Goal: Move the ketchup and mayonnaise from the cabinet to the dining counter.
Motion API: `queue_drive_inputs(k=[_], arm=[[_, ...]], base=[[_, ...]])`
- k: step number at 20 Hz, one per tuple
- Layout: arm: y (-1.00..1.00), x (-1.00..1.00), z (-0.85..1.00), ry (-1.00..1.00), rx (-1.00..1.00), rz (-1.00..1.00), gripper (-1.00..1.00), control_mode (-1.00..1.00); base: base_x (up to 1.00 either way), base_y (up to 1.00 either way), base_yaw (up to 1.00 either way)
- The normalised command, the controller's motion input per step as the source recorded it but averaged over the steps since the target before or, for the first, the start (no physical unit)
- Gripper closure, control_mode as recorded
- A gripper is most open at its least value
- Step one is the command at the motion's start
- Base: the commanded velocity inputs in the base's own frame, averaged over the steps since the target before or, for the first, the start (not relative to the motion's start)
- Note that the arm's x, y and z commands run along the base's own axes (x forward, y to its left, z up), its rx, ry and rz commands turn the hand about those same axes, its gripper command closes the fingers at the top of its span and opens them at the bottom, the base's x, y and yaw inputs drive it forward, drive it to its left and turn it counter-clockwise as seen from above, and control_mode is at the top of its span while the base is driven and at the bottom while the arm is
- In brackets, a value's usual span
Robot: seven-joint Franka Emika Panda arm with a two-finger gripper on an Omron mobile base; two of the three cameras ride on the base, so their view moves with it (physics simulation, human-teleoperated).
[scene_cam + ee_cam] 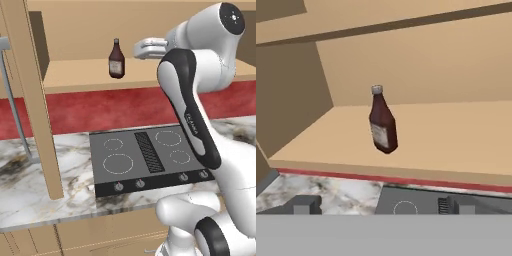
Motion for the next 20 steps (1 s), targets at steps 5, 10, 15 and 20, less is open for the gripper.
queue_drive_inputs(k=[5, 10, 15, 20], arm=[[0.27, 0.43, 0.00, 0.00, -0.03, 0.00, -1.00, -1.00], [0.10, 0.45, -0.02, 0.00, -0.01, 0.00, -1.00, -1.00], [0.06, 0.42, -0.02, 0.00, 0.00, 0.00, -1.00, -1.00], [0.06, 0.35, -0.02, 0.00, 0.00, 0.00, -1.00, -1.00]], base=[[0.00, 0.00, 0.00], [0.00, 0.00, 0.00], [0.00, 0.00, 0.00], [0.00, 0.00, 0.00]])
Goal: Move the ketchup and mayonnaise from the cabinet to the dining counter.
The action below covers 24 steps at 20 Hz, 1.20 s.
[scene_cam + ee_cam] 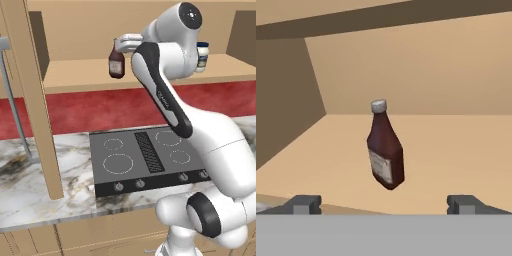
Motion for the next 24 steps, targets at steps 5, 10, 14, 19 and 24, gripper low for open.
queue_drive_inputs(k=[5, 10, 14, 19, 24], arm=[[0.14, 0.35, -0.08, 0.00, 0.00, 0.00, -1.00, -1.00], [0.13, 0.36, -0.06, 0.00, 0.00, 0.00, -1.00, -1.00], [0.08, 0.30, -0.04, 0.00, 0.00, 0.00, -1.00, -1.00], [0.00, 0.31, -0.03, 0.00, -0.02, 0.00, -1.00, -1.00], [0.04, 0.26, -0.05, 0.00, -0.03, 0.00, -1.00, -1.00]], base=[[0.00, 0.00, 0.00], [0.00, 0.00, 0.00], [0.00, 0.00, 0.00], [0.00, 0.00, 0.00], [0.00, 0.00, 0.00]])
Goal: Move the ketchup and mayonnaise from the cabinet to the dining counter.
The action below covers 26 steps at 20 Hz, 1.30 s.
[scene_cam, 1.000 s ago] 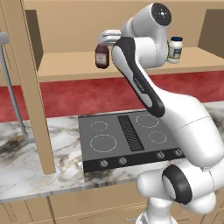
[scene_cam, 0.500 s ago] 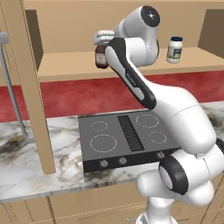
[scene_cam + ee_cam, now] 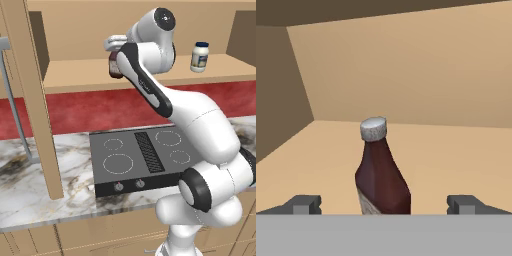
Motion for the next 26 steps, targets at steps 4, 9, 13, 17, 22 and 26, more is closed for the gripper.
queue_drive_inputs(k=[4, 9, 13, 17, 22, 26], arm=[[0.11, 0.29, -0.09, 0.00, 0.00, 0.00, -1.00, -1.00], [0.09, 0.23, -0.05, 0.00, 0.00, 0.00, -1.00, -1.00], [0.01, 0.12, -0.02, 0.00, 0.00, 0.00, -1.00, -1.00], [0.04, 0.07, -0.03, 0.00, 0.00, 0.00, -1.00, -1.00], [0.08, 0.08, -0.07, 0.00, 0.00, 0.00, -1.00, -1.00], [0.06, 0.11, -0.09, 0.00, 0.00, 0.00, -1.00, -1.00]], base=[[0.00, 0.00, 0.00], [0.00, 0.00, 0.00], [0.00, 0.00, 0.00], [0.00, 0.00, 0.00], [0.00, 0.00, 0.00], [0.00, 0.00, 0.00]])
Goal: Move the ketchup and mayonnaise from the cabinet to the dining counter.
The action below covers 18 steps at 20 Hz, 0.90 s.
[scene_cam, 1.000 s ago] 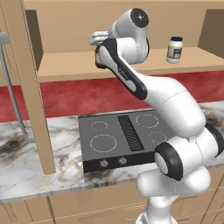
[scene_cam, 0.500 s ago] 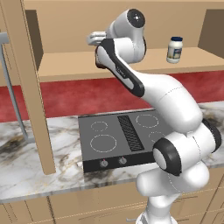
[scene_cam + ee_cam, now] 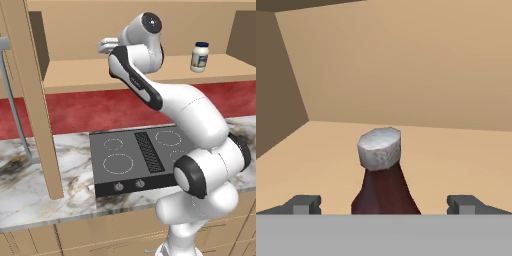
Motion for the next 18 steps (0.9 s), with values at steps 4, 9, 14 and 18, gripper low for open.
queue_drive_inputs(k=[4, 9, 14, 18], arm=[[0.01, 0.16, -0.08, 0.00, 0.00, 0.00, -1.00, -1.00], [0.00, 0.16, -0.03, 0.00, 0.00, 0.00, -1.00, -1.00], [0.03, 0.12, 0.00, 0.00, 0.00, 0.00, -1.00, -1.00], [0.06, 0.02, -0.05, 0.00, 0.00, 0.00, -1.00, -1.00]], base=[[0.00, 0.00, 0.00], [0.00, 0.00, 0.00], [0.00, 0.00, 0.00], [0.00, 0.00, 0.00]])
